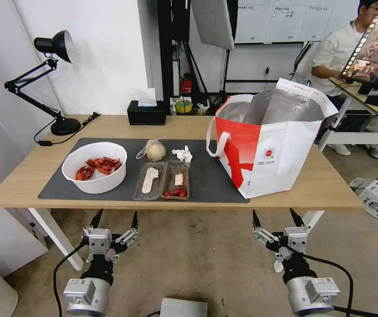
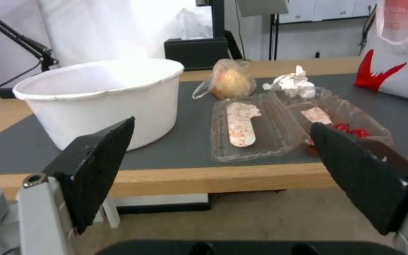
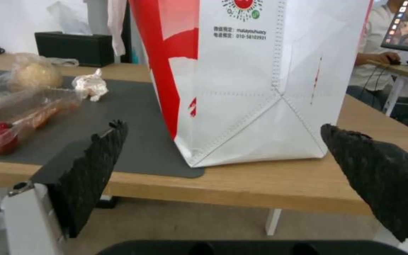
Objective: Pick up the trash from the table and place it into the takeout bag.
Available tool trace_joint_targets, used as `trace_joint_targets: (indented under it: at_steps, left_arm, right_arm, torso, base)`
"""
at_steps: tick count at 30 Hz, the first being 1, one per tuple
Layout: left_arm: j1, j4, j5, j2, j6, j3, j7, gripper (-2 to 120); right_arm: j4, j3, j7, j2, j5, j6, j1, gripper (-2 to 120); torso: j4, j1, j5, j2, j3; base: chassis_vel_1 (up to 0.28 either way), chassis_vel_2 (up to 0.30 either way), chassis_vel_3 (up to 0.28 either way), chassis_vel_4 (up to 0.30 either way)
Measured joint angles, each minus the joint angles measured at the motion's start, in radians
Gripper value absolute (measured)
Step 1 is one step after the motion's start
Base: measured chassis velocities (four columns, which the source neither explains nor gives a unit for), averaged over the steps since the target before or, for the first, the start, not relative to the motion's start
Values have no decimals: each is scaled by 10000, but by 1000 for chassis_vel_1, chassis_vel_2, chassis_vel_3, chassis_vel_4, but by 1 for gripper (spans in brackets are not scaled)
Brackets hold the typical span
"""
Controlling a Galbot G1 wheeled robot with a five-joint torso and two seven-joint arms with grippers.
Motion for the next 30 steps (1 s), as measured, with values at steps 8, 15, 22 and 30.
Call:
trace_joint_targets:
  at_steps: [8, 15, 22, 30]
  left_arm:
    - [0, 0, 0, 0, 0, 0, 0, 100]
    - [0, 0, 0, 0, 1, 0, 0, 100]
    - [-67, 1, -95, -12, 126, 1, -18, 100]
    - [-1035, 129, -1301, -280, 1752, 70, -453, 100]
  right_arm:
    - [0, 0, 0, 0, 0, 0, 0, 100]
    - [0, 0, 0, 0, 0, 0, 0, 100]
    - [0, 2, 0, -2, 0, -14, 7, 100]
    - [151, 268, 40, -219, 380, -1308, 516, 100]
  torso:
    - [0, 0, 0, 0, 0]
    - [0, 0, 0, 0, 0]
    - [0, 0, 0, 0, 0]
    - [1, 0, 0, 0, 1]
  base:
    - [0, 0, 0, 0]
    - [0, 0, 0, 0]
    - [0, 0, 0, 0]
    - [0, 0, 0, 0]
